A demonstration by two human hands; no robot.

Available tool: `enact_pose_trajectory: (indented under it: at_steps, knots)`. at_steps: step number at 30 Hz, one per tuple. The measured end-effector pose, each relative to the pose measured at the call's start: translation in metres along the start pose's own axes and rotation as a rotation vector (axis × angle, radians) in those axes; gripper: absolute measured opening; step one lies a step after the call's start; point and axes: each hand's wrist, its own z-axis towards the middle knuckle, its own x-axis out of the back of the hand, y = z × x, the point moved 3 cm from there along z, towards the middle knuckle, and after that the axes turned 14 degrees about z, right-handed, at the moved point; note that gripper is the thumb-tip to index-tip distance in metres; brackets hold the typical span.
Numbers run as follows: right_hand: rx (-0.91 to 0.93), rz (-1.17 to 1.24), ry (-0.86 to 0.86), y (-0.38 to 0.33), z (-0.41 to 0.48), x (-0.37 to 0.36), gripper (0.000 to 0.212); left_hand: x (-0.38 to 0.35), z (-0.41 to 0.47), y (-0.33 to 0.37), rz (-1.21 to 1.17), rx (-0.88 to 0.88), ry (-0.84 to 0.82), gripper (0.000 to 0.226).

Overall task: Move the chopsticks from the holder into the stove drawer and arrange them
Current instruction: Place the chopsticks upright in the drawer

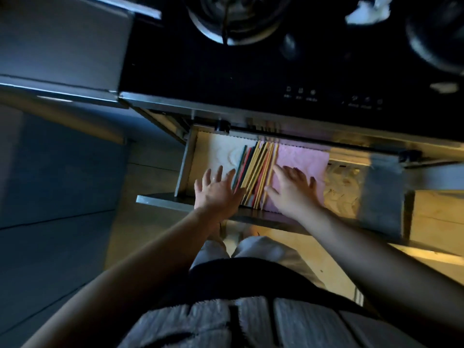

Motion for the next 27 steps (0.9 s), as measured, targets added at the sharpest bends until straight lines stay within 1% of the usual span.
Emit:
enact_pose_trajectory:
  at_steps: [3,6,10,14,20,27]
  knots:
    - [0.113,-0.123,0.007,-0.02,-0.02,0.014,0.068,0.017,-0.029,-0.006,-0.028,0.013,0.086,0.069]
    - [0.213,-0.199,0.051,-0.044,-0.037,0.024,0.07,0.026,-0.058,-0.02,-0.08,0.044,0.211,0.069]
    - [0.335,-0.244,0.075,-0.082,-0.056,0.028,0.07,0.031,-0.092,-0.048,-0.124,0.092,0.341,0.07]
    - [0.458,-0.277,0.106,-0.127,-0.076,0.017,0.069,0.032,-0.124,-0.089,-0.128,0.161,0.404,0.07]
    - [0.578,-0.269,0.047,-0.202,-0.113,-0.03,0.071,0.015,-0.181,-0.166,-0.177,0.306,0.486,0.068]
    - [0.746,-0.299,0.004,-0.294,-0.176,-0.124,0.067,-0.032,-0.269,-0.277,-0.245,0.48,0.572,0.07]
